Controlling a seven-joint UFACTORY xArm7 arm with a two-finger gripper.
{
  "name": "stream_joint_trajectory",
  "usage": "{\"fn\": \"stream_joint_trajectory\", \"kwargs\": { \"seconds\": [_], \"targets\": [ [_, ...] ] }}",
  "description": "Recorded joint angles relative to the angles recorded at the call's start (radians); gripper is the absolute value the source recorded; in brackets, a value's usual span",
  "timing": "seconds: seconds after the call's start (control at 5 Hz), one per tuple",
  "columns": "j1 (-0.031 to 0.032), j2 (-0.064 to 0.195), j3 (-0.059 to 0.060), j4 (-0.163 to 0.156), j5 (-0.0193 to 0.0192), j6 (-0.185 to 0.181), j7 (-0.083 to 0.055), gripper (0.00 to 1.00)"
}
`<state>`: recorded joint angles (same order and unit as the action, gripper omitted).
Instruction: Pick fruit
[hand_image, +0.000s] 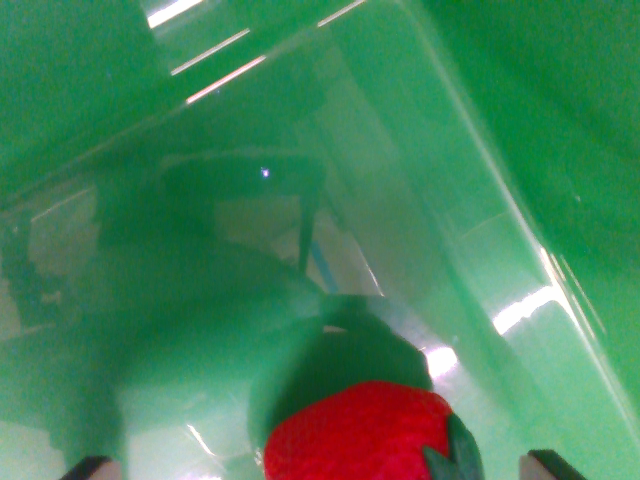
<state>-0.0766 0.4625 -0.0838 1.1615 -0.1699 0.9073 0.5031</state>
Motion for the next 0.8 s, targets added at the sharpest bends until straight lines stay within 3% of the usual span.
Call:
{"fn": "stream_joint_trajectory", "kwargs": {
  "seconds": [0.8],
  "targets": [
    [0.0006,-0.009,0.000,0.024,0.0006,0.033,-0.005,1.00]
  ]
}}
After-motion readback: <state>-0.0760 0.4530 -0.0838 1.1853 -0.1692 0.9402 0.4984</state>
